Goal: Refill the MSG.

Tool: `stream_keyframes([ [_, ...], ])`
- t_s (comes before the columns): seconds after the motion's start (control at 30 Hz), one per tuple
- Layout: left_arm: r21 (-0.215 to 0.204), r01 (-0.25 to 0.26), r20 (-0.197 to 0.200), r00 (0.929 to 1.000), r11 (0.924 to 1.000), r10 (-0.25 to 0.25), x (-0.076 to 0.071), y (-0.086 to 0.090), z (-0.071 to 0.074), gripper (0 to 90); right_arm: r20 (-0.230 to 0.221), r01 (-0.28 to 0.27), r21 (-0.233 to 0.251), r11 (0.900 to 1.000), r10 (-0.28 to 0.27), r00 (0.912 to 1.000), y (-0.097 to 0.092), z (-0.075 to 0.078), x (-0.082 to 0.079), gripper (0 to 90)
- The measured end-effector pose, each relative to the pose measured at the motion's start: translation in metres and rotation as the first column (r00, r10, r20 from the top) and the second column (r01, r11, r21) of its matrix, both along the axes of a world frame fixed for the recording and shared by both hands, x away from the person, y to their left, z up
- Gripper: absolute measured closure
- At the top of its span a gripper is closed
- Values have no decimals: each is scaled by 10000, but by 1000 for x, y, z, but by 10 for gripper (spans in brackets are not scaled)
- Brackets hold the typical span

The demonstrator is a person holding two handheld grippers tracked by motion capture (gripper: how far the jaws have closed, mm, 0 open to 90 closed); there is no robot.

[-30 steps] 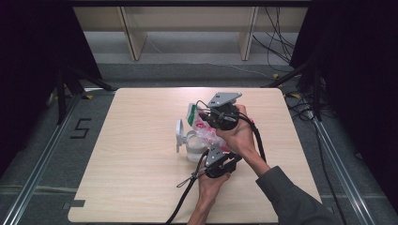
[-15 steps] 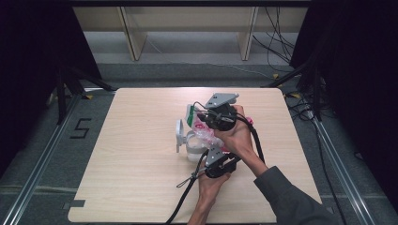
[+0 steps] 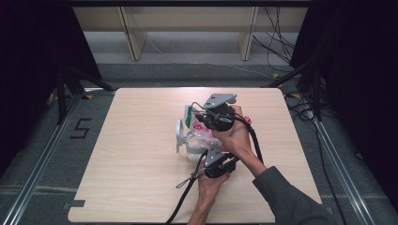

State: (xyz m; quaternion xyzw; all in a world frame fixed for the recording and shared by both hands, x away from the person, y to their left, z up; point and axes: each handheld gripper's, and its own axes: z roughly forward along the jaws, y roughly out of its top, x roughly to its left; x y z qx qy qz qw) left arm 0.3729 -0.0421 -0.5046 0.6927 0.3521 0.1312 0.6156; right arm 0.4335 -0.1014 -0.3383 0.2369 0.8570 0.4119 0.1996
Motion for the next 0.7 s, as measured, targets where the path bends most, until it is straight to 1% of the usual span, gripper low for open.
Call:
stream_keyframes([
  [0.07,3,3,-5,10000,10000,-3,0,0,0,753,56,47,24,10000,-47,10000,1,-1,0,900],
  [0.1,14,-22,4,10000,10000,22,0,0,-1,754,215,-129,-81,9999,131,9997,1,-1,1,900],
  [0.13,25,-28,16,10000,10000,28,0,0,-1,753,54,45,-59,10000,-45,10000,1,-1,0,900],
  [0.2,27,-5,7,10000,10000,5,0,0,0,754,176,-11,-52,10000,12,9998,0,0,1,900],
  [0.27,21,17,-9,10000,10000,-17,1,1,-1,753,207,-111,7,9999,110,9997,0,0,2,900],
  [0.3,41,10,1,10000,10000,-10,1,0,-1,754,-24,109,-18,9999,-109,9999,0,-1,1,900],
  [0.33,63,-55,47,10000,10000,55,1,0,-1,754,26,-8,9,10000,8,10000,1,-2,1,900],
  [0.37,64,-26,47,10000,10000,26,1,0,-1,754,200,-166,-88,9998,168,9997,0,-1,2,900],
  [0.4,-112,1,29,10000,9999,0,0,0,0,754,97,-112,-77,9999,113,9999,0,0,2,900],
  [0.43,-650,-104,-76,9999,9978,99,-1,-2,0,753,114,-178,-26,9998,178,9998,-1,0,2,900],
  [0.47,-650,-72,-93,9999,9979,66,0,-2,0,754,100,-148,1,9999,148,9998,0,0,2,900],
  [0.5,-641,-74,-96,9999,9979,68,-1,-3,-1,754,197,-129,-17,9999,129,9997,1,-1,3,900],
  [0.53,-628,-90,-72,9999,9980,86,-1,-3,-1,754,-41,7,-78,10000,-8,10000,2,-2,1,900],
  [0.57,-609,-106,-41,9999,9981,104,-1,-3,0,754,48,-121,-104,9999,121,9999,2,-1,2,900],
  [0.6,-580,-130,-25,9999,9982,129,-1,-2,0,754,119,-39,-6,10000,39,9999,2,-1,2,900],
  [0.67,-584,-111,-54,9999,9982,108,0,-2,0,754,46,-26,26,10000,26,10000,1,-1,2,900],
  [0.7,-614,-112,-53,9999,9981,109,0,-2,-1,754,70,-156,-72,9999,157,9999,3,-2,3,900],
])
